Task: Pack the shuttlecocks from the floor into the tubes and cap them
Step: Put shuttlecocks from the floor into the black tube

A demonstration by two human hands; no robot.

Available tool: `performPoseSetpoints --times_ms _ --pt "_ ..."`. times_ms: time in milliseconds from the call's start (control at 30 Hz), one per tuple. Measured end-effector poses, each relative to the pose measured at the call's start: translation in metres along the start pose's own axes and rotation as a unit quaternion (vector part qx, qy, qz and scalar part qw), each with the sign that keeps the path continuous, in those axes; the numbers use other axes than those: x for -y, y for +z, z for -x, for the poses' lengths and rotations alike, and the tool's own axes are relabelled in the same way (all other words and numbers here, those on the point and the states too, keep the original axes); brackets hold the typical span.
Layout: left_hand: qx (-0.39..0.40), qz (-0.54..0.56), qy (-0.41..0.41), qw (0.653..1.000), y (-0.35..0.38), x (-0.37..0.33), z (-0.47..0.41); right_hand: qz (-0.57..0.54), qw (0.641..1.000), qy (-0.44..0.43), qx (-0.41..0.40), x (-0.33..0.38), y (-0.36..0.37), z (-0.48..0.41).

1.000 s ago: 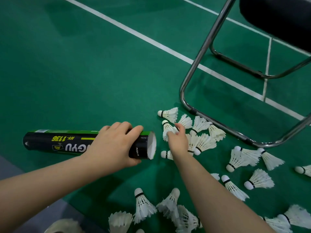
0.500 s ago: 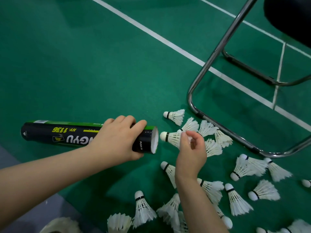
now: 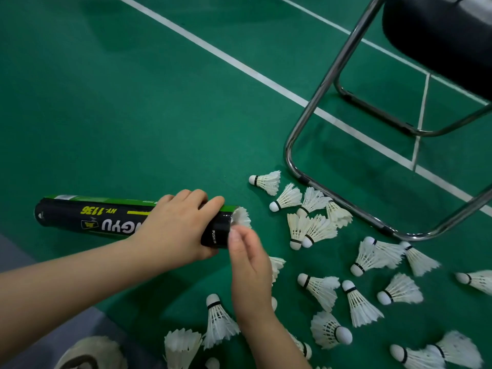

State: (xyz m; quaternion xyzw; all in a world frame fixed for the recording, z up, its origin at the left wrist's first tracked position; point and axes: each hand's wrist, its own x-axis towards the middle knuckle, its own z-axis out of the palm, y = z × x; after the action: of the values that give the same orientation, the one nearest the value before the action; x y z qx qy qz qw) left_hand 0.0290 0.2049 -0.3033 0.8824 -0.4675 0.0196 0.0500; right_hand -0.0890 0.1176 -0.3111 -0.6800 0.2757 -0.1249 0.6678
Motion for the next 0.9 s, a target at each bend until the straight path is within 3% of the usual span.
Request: performPoseSetpoints --times_ms 133,233,300,367,467,567,700,800,900 --pt "-0.023 0.012 0.041 0.999 -0.004 -0.007 0.01 0.031 0.983 0.072 0.166 0.011 -0.005 -0.005" --pt "0.0 -0.011 0.066 0.998 -0.002 -0.008 0.014 0.022 0.936 0.149 0.317 0.03 -0.016 -0.014" --pt "0.013 -0.025 0.072 0.997 0.0 -0.009 0.014 0.039 0.92 0.158 0.357 0.035 -0.021 -0.017" --pt "0.004 -0.007 0.061 0.998 -0.002 -0.011 0.01 0.041 0.948 0.127 0.289 0.034 -0.024 -0.019" --pt "-0.002 0.001 0.025 1.0 -0.005 -0.009 -0.001 -0.056 0.993 0.073 0.067 0.033 -0.05 -0.031" --pt "0.013 -0.016 0.004 1.0 -0.003 0.0 -0.005 -0.087 0.98 0.145 -0.109 0.026 -0.09 -0.059" --pt "0.044 -0.028 0.001 0.999 0.006 0.003 -0.001 0.006 0.959 0.257 -0.12 -0.006 -0.122 -0.108" --pt "0.054 -0.025 0.009 0.998 0.012 0.004 0.0 0.103 0.951 0.238 -0.168 -0.02 -0.131 -0.144" --pt "0.055 -0.018 0.007 0.998 0.013 0.009 -0.001 0.197 0.947 0.205 -0.146 -0.018 -0.122 -0.173"
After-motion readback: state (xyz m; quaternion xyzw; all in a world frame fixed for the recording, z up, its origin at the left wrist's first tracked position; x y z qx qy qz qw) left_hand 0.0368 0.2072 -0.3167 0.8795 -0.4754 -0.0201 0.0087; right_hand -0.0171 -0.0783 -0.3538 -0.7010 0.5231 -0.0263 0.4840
